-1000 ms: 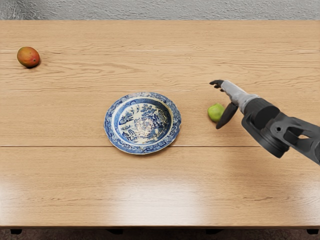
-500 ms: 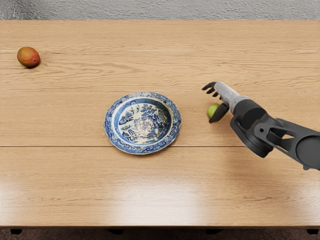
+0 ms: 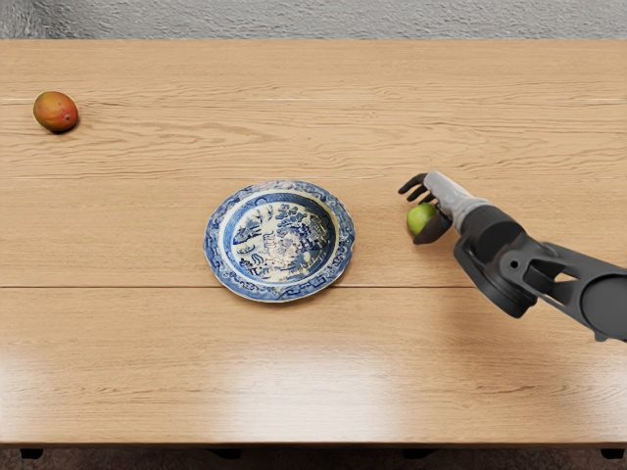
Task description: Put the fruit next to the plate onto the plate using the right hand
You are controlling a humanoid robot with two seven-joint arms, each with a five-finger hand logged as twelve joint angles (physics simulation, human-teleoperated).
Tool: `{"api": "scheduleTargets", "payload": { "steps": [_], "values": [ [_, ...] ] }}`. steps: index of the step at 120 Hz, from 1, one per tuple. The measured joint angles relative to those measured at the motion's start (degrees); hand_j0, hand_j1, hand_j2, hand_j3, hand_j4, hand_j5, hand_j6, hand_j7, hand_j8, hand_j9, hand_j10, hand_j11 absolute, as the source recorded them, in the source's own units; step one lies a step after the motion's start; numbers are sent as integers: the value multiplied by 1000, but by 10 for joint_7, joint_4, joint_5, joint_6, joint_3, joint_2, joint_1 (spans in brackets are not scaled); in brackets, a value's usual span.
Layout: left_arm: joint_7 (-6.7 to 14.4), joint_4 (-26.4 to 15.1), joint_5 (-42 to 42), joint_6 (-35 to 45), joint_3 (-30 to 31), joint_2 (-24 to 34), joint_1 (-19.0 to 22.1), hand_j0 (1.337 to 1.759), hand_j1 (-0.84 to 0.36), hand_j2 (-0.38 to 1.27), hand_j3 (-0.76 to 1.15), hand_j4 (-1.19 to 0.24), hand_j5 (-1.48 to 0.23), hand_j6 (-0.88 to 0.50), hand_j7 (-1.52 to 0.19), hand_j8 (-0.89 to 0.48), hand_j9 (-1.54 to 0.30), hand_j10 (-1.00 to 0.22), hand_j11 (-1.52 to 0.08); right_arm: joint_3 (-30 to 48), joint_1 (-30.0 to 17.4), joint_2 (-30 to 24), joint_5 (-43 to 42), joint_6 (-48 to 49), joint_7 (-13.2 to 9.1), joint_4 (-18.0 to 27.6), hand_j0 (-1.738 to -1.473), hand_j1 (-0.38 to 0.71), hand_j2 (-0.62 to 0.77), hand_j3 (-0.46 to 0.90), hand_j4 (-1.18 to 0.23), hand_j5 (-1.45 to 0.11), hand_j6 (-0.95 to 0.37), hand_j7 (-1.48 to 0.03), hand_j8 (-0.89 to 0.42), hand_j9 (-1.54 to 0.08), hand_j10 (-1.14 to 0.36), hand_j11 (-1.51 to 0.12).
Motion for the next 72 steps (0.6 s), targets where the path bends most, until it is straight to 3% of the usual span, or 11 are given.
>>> {"api": "scheduleTargets", "payload": {
  "steps": [12, 28, 72],
  "values": [
    [0, 0, 0, 0, 0, 0, 0, 1658, 349, 0, 0, 0, 0, 0, 0, 0, 0, 0, 0, 0, -3, -1, 0, 0, 0, 0, -1658, 185, -80, 0, -454, -582, -453, -584, -422, -586, -451, -586],
    [0, 0, 0, 0, 0, 0, 0, 1658, 349, 0, 0, 0, 0, 0, 0, 0, 0, 0, 0, 0, -6, -2, 1, 2, 1, 1, -1654, 214, -80, 0, -510, -673, -515, -666, -346, -691, -492, -695],
    [0, 0, 0, 0, 0, 0, 0, 1658, 349, 0, 0, 0, 0, 0, 0, 0, 0, 0, 0, 2, -11, -3, 0, 3, 0, 2, -1640, 213, -125, -2, -602, -762, -486, -769, -341, -785, -478, -797]
  ]
}}
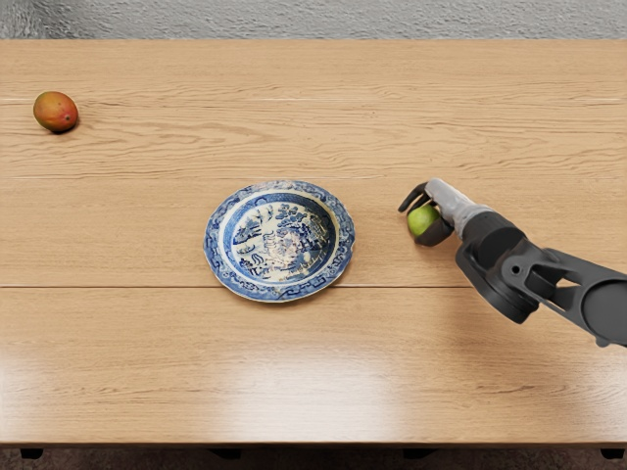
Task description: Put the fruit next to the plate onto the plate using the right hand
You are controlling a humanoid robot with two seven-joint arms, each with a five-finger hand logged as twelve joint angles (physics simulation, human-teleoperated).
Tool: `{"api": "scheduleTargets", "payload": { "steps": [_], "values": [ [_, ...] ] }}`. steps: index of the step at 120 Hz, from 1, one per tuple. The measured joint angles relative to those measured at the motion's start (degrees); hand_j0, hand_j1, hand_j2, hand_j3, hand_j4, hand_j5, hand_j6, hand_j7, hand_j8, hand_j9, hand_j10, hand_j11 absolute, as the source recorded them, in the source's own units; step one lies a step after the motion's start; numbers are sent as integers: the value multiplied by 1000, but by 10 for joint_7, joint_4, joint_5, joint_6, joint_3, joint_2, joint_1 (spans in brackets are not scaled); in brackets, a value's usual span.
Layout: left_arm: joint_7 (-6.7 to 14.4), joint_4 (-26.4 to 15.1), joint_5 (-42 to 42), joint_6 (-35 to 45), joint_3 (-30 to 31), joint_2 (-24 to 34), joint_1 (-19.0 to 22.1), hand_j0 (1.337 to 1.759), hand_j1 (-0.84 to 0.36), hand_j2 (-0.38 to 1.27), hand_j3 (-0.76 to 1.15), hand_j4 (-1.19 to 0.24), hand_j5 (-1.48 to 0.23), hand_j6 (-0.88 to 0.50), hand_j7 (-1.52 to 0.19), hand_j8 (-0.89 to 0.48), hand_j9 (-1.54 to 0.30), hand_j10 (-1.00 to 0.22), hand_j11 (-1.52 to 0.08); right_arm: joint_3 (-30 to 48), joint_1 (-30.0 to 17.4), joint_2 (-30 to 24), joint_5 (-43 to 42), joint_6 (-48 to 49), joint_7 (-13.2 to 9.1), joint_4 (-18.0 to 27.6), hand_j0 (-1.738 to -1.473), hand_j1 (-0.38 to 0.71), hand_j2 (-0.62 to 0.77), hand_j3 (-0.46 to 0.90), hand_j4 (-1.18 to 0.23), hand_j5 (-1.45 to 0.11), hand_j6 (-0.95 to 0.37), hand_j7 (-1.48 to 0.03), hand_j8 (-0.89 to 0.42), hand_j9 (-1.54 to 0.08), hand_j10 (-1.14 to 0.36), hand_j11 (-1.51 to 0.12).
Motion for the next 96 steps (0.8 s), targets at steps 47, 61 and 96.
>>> {"api": "scheduleTargets", "payload": {
  "steps": [47, 61, 96],
  "values": [
    [0, 0, 0, 0, 0, 0, 0, 1658, 349, 0, 0, 0, 0, 0, 0, 0, 0, 0, 0, 71, 5, 3, 10, 2, -1, 38, -1652, 226, 184, 1, -665, -875, -527, -868, -430, -882, -547, -902],
    [0, 0, 0, 0, 0, 0, 0, 1658, 349, 0, 0, 0, 0, 0, 0, 0, 0, 0, 0, 93, 5, 6, 16, 6, 0, 68, -1654, 243, 204, 1, -662, -886, -514, -871, -414, -890, -531, -910],
    [0, 0, 0, 0, 0, 0, 0, 1658, 349, 0, 0, 0, 0, 0, 0, 0, 0, 0, 0, 102, 4, 70, 21, 12, -1, 112, -1656, 253, 220, 1, -656, -902, -507, -874, -402, -898, -521, -915]
  ]
}}
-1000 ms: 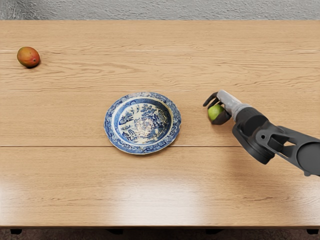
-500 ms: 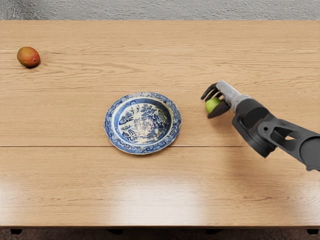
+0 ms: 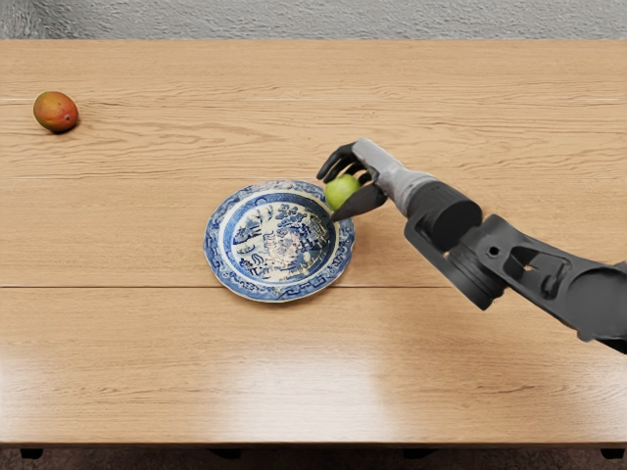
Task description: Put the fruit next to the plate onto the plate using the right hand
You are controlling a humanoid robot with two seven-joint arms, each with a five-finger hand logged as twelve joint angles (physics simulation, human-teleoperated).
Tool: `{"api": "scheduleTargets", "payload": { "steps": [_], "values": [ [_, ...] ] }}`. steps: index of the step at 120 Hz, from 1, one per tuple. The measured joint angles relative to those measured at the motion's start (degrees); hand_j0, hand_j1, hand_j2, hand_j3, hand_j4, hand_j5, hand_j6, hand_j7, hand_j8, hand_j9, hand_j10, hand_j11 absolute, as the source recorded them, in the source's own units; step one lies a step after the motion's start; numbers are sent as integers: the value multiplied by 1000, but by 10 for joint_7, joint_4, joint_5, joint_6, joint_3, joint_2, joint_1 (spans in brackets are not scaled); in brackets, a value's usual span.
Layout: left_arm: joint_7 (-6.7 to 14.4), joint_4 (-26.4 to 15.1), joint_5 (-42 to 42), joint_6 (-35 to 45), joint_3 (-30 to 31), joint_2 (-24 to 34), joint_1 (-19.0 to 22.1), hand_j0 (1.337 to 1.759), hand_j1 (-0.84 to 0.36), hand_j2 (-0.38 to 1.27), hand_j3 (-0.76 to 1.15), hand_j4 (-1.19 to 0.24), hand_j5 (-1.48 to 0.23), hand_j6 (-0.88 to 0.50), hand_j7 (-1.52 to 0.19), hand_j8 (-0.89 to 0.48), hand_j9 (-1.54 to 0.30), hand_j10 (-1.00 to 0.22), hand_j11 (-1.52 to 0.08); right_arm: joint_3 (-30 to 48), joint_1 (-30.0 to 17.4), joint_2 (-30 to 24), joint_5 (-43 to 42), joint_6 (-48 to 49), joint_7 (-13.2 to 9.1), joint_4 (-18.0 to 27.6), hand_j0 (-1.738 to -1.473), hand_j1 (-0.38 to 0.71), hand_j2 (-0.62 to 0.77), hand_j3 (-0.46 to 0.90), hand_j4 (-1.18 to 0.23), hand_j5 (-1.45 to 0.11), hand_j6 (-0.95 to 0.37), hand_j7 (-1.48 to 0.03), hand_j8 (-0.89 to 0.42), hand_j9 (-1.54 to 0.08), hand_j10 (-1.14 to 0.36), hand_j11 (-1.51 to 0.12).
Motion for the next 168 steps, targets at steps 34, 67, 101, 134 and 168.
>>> {"api": "scheduleTargets", "payload": {
  "steps": [34, 67, 101, 134, 168],
  "values": [
    [0, 0, 0, 0, 0, 0, 0, 1658, 349, 0, 0, 0, 0, 0, 0, 0, 0, 0, 0, -12, -22, 57, 1, 8, 0, -2, -1656, 249, 218, 1, -647, -917, -511, -875, -395, -905, -522, -914],
    [0, 0, 0, 0, 0, 0, 0, 1658, 349, 0, 0, 0, 0, 0, 0, 0, 0, 0, 0, -14, -36, 74, -2, 8, 0, -17, -1657, 105, 131, 0, -487, -673, -399, -651, -314, -670, -402, -681],
    [0, 0, 0, 0, 0, 0, 0, 1658, 349, 0, 0, 0, 0, 0, 0, 0, 0, 0, 0, 100, -35, 78, 49, 96, 0, -1, -1658, -210, 29, 0, -143, -196, -122, -190, -100, -195, -122, -198],
    [0, 0, 0, 0, 0, 0, 0, 1658, 349, 0, 0, 0, 0, 0, 0, 0, 0, 0, 0, 351, -132, 51, 290, 409, 0, 7, -1658, -276, 2, 0, -68, -91, -63, -90, -57, -91, -63, -92],
    [0, 0, 0, 0, 0, 0, 0, 1658, 349, 0, 0, 0, 0, 0, 0, 0, 0, 0, 0, 536, -288, 32, 456, 513, 0, 1, -1658, -293, -6, 0, -48, -64, -47, -64, -46, -64, -47, -64]
  ]
}}
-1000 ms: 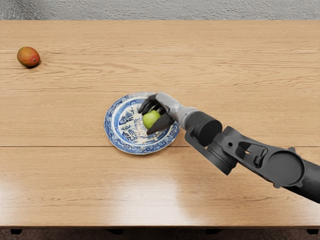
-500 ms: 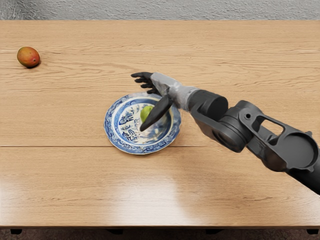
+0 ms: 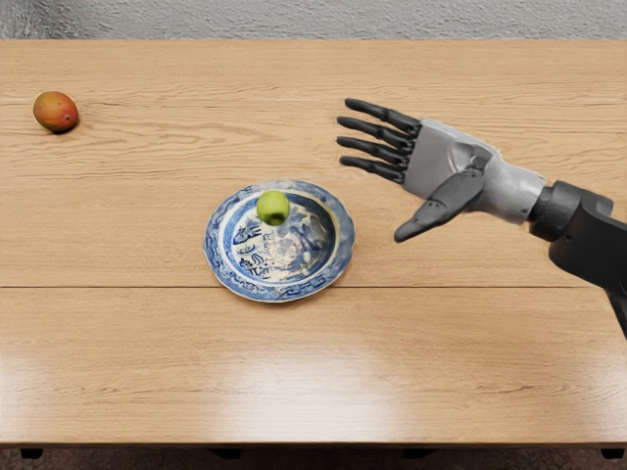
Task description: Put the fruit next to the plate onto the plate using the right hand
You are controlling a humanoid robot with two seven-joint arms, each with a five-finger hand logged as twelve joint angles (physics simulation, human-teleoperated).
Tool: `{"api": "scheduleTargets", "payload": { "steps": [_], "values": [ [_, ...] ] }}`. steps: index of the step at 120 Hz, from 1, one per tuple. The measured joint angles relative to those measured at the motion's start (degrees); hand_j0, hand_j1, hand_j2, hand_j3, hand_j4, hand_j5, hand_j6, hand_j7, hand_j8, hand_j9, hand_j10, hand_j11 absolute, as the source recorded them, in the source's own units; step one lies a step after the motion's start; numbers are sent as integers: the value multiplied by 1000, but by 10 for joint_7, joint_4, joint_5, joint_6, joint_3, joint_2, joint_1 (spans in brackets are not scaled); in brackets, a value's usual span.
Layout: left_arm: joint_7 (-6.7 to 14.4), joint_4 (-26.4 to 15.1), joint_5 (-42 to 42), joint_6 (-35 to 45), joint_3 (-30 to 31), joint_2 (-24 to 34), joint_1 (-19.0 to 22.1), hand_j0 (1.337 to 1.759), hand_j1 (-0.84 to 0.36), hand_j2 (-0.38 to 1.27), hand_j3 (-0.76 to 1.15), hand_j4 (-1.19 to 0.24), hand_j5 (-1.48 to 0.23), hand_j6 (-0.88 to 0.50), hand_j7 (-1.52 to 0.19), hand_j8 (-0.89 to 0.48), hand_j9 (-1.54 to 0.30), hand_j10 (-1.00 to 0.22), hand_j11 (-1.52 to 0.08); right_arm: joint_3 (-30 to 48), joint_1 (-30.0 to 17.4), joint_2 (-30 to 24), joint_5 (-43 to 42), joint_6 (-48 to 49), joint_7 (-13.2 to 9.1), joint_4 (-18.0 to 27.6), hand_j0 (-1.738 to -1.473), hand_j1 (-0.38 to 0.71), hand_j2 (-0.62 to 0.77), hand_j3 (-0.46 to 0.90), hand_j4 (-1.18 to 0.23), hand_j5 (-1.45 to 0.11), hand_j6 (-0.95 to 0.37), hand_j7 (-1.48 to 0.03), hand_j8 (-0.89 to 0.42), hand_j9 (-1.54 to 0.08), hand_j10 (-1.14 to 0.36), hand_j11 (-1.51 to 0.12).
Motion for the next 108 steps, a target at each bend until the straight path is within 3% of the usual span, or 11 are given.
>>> {"api": "scheduleTargets", "payload": {
  "steps": [36, 108],
  "values": [
    [0, 0, 0, 0, 1, 0, 0, 1658, 349, 0, 0, 0, 0, 0, 0, 0, 0, 0, 0, 111, -72, -38, 35, 7, 0, -31, -1658, -300, -7, 0, -41, -54, -40, -54, -40, -54, -41, -54],
    [0, 0, 0, 0, 0, 0, -2, 1658, 349, 0, 0, 0, 0, 0, 0, 0, 0, 0, 0, 181, -82, -73, 40, 7, 0, -81, -1658, -305, -7, 0, -36, -48, -36, -48, -36, -48, -36, -48]
  ]
}}
